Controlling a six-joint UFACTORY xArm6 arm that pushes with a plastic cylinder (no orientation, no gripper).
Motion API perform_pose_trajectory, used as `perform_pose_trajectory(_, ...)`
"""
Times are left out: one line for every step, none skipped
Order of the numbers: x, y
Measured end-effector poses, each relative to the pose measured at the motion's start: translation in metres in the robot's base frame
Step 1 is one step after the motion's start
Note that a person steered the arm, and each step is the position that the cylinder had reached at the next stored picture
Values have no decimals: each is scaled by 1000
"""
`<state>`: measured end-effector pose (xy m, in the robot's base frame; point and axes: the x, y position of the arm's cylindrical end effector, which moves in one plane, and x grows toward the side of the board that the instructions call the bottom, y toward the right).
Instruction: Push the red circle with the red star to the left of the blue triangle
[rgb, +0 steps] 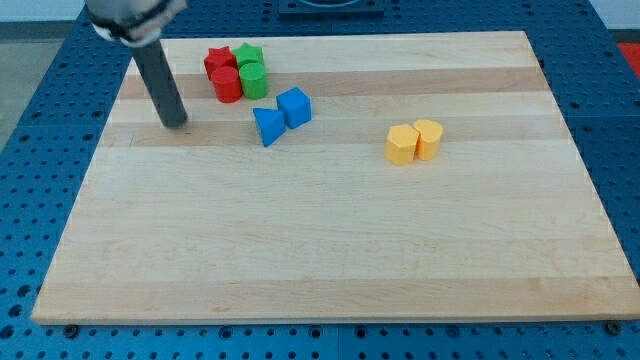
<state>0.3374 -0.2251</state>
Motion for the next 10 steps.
perform_pose_trajectory(-79, -22)
perform_pose_trajectory(-133, -12)
perform_pose_trajectory(-139, 35)
perform_pose_trajectory(-129, 51)
perform_pose_trajectory(-114, 54)
perform_pose_trajectory(-99, 54)
perform_pose_trajectory(-83, 55)
perform_pose_trajectory(-66, 55)
perform_pose_trajectory(-46, 64)
perform_pose_trajectory(-28, 90)
